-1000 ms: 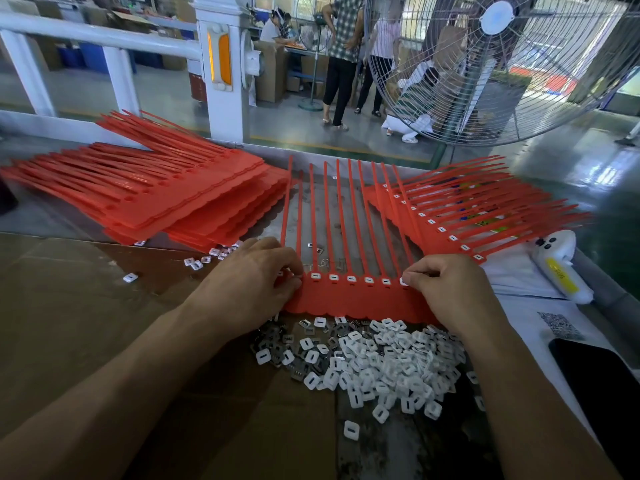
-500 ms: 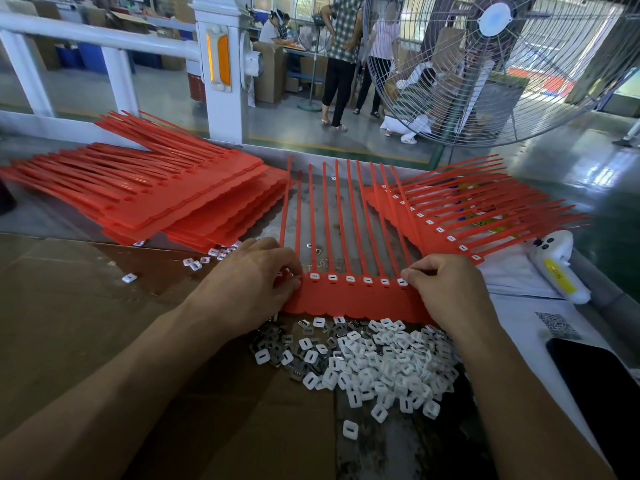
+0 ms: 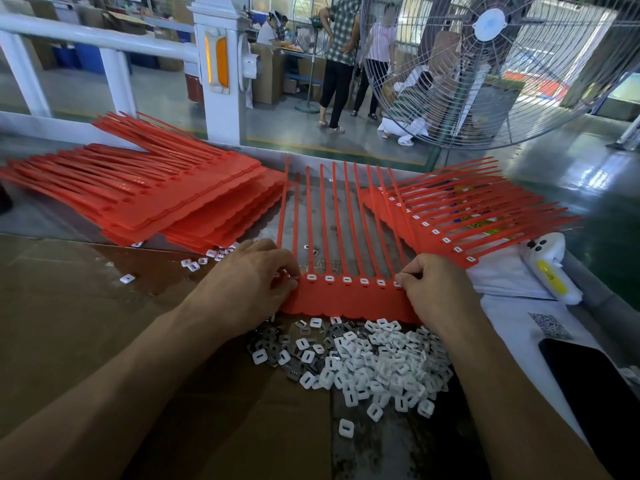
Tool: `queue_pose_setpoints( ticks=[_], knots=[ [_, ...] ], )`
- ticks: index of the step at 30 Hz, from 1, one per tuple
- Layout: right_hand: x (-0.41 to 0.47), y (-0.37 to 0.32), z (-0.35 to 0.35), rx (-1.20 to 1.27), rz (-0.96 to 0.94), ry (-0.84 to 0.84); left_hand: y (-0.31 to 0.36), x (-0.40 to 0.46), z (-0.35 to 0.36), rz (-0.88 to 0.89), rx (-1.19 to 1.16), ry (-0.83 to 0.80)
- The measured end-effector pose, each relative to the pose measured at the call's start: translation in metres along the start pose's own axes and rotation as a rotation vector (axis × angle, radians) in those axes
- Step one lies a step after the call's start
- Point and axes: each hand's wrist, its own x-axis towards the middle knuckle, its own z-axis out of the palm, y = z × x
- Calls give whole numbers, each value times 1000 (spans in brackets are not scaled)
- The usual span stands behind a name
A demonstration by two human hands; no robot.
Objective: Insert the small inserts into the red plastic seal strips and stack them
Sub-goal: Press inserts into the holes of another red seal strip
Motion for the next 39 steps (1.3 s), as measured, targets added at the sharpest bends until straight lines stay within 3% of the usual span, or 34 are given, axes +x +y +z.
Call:
queue_pose_setpoints(
  ticks=[4,19,24,26,29,31,39],
  knots=[
    [-3,8,-5,137,20,-17,0,-1,1,3,-14,14],
    [1,2,-11,48,-56,-110,0,-2,0,1,-12,13],
    [-10,8,-30,360,-210,-48,1,-1,0,3,-17,22],
    [-19,-1,-37,435,-343,-158,0,-1,1,6,-16,19],
    [-33,-17,-34,322,-487,-480,-1,-1,2,8,-15,15],
    [-37,-23,-28,275,-540,-575,-1,0,2,8,-14,13],
    [-40,-26,-19,223,-563,-603,-1,0,2,8,-10,14]
  ],
)
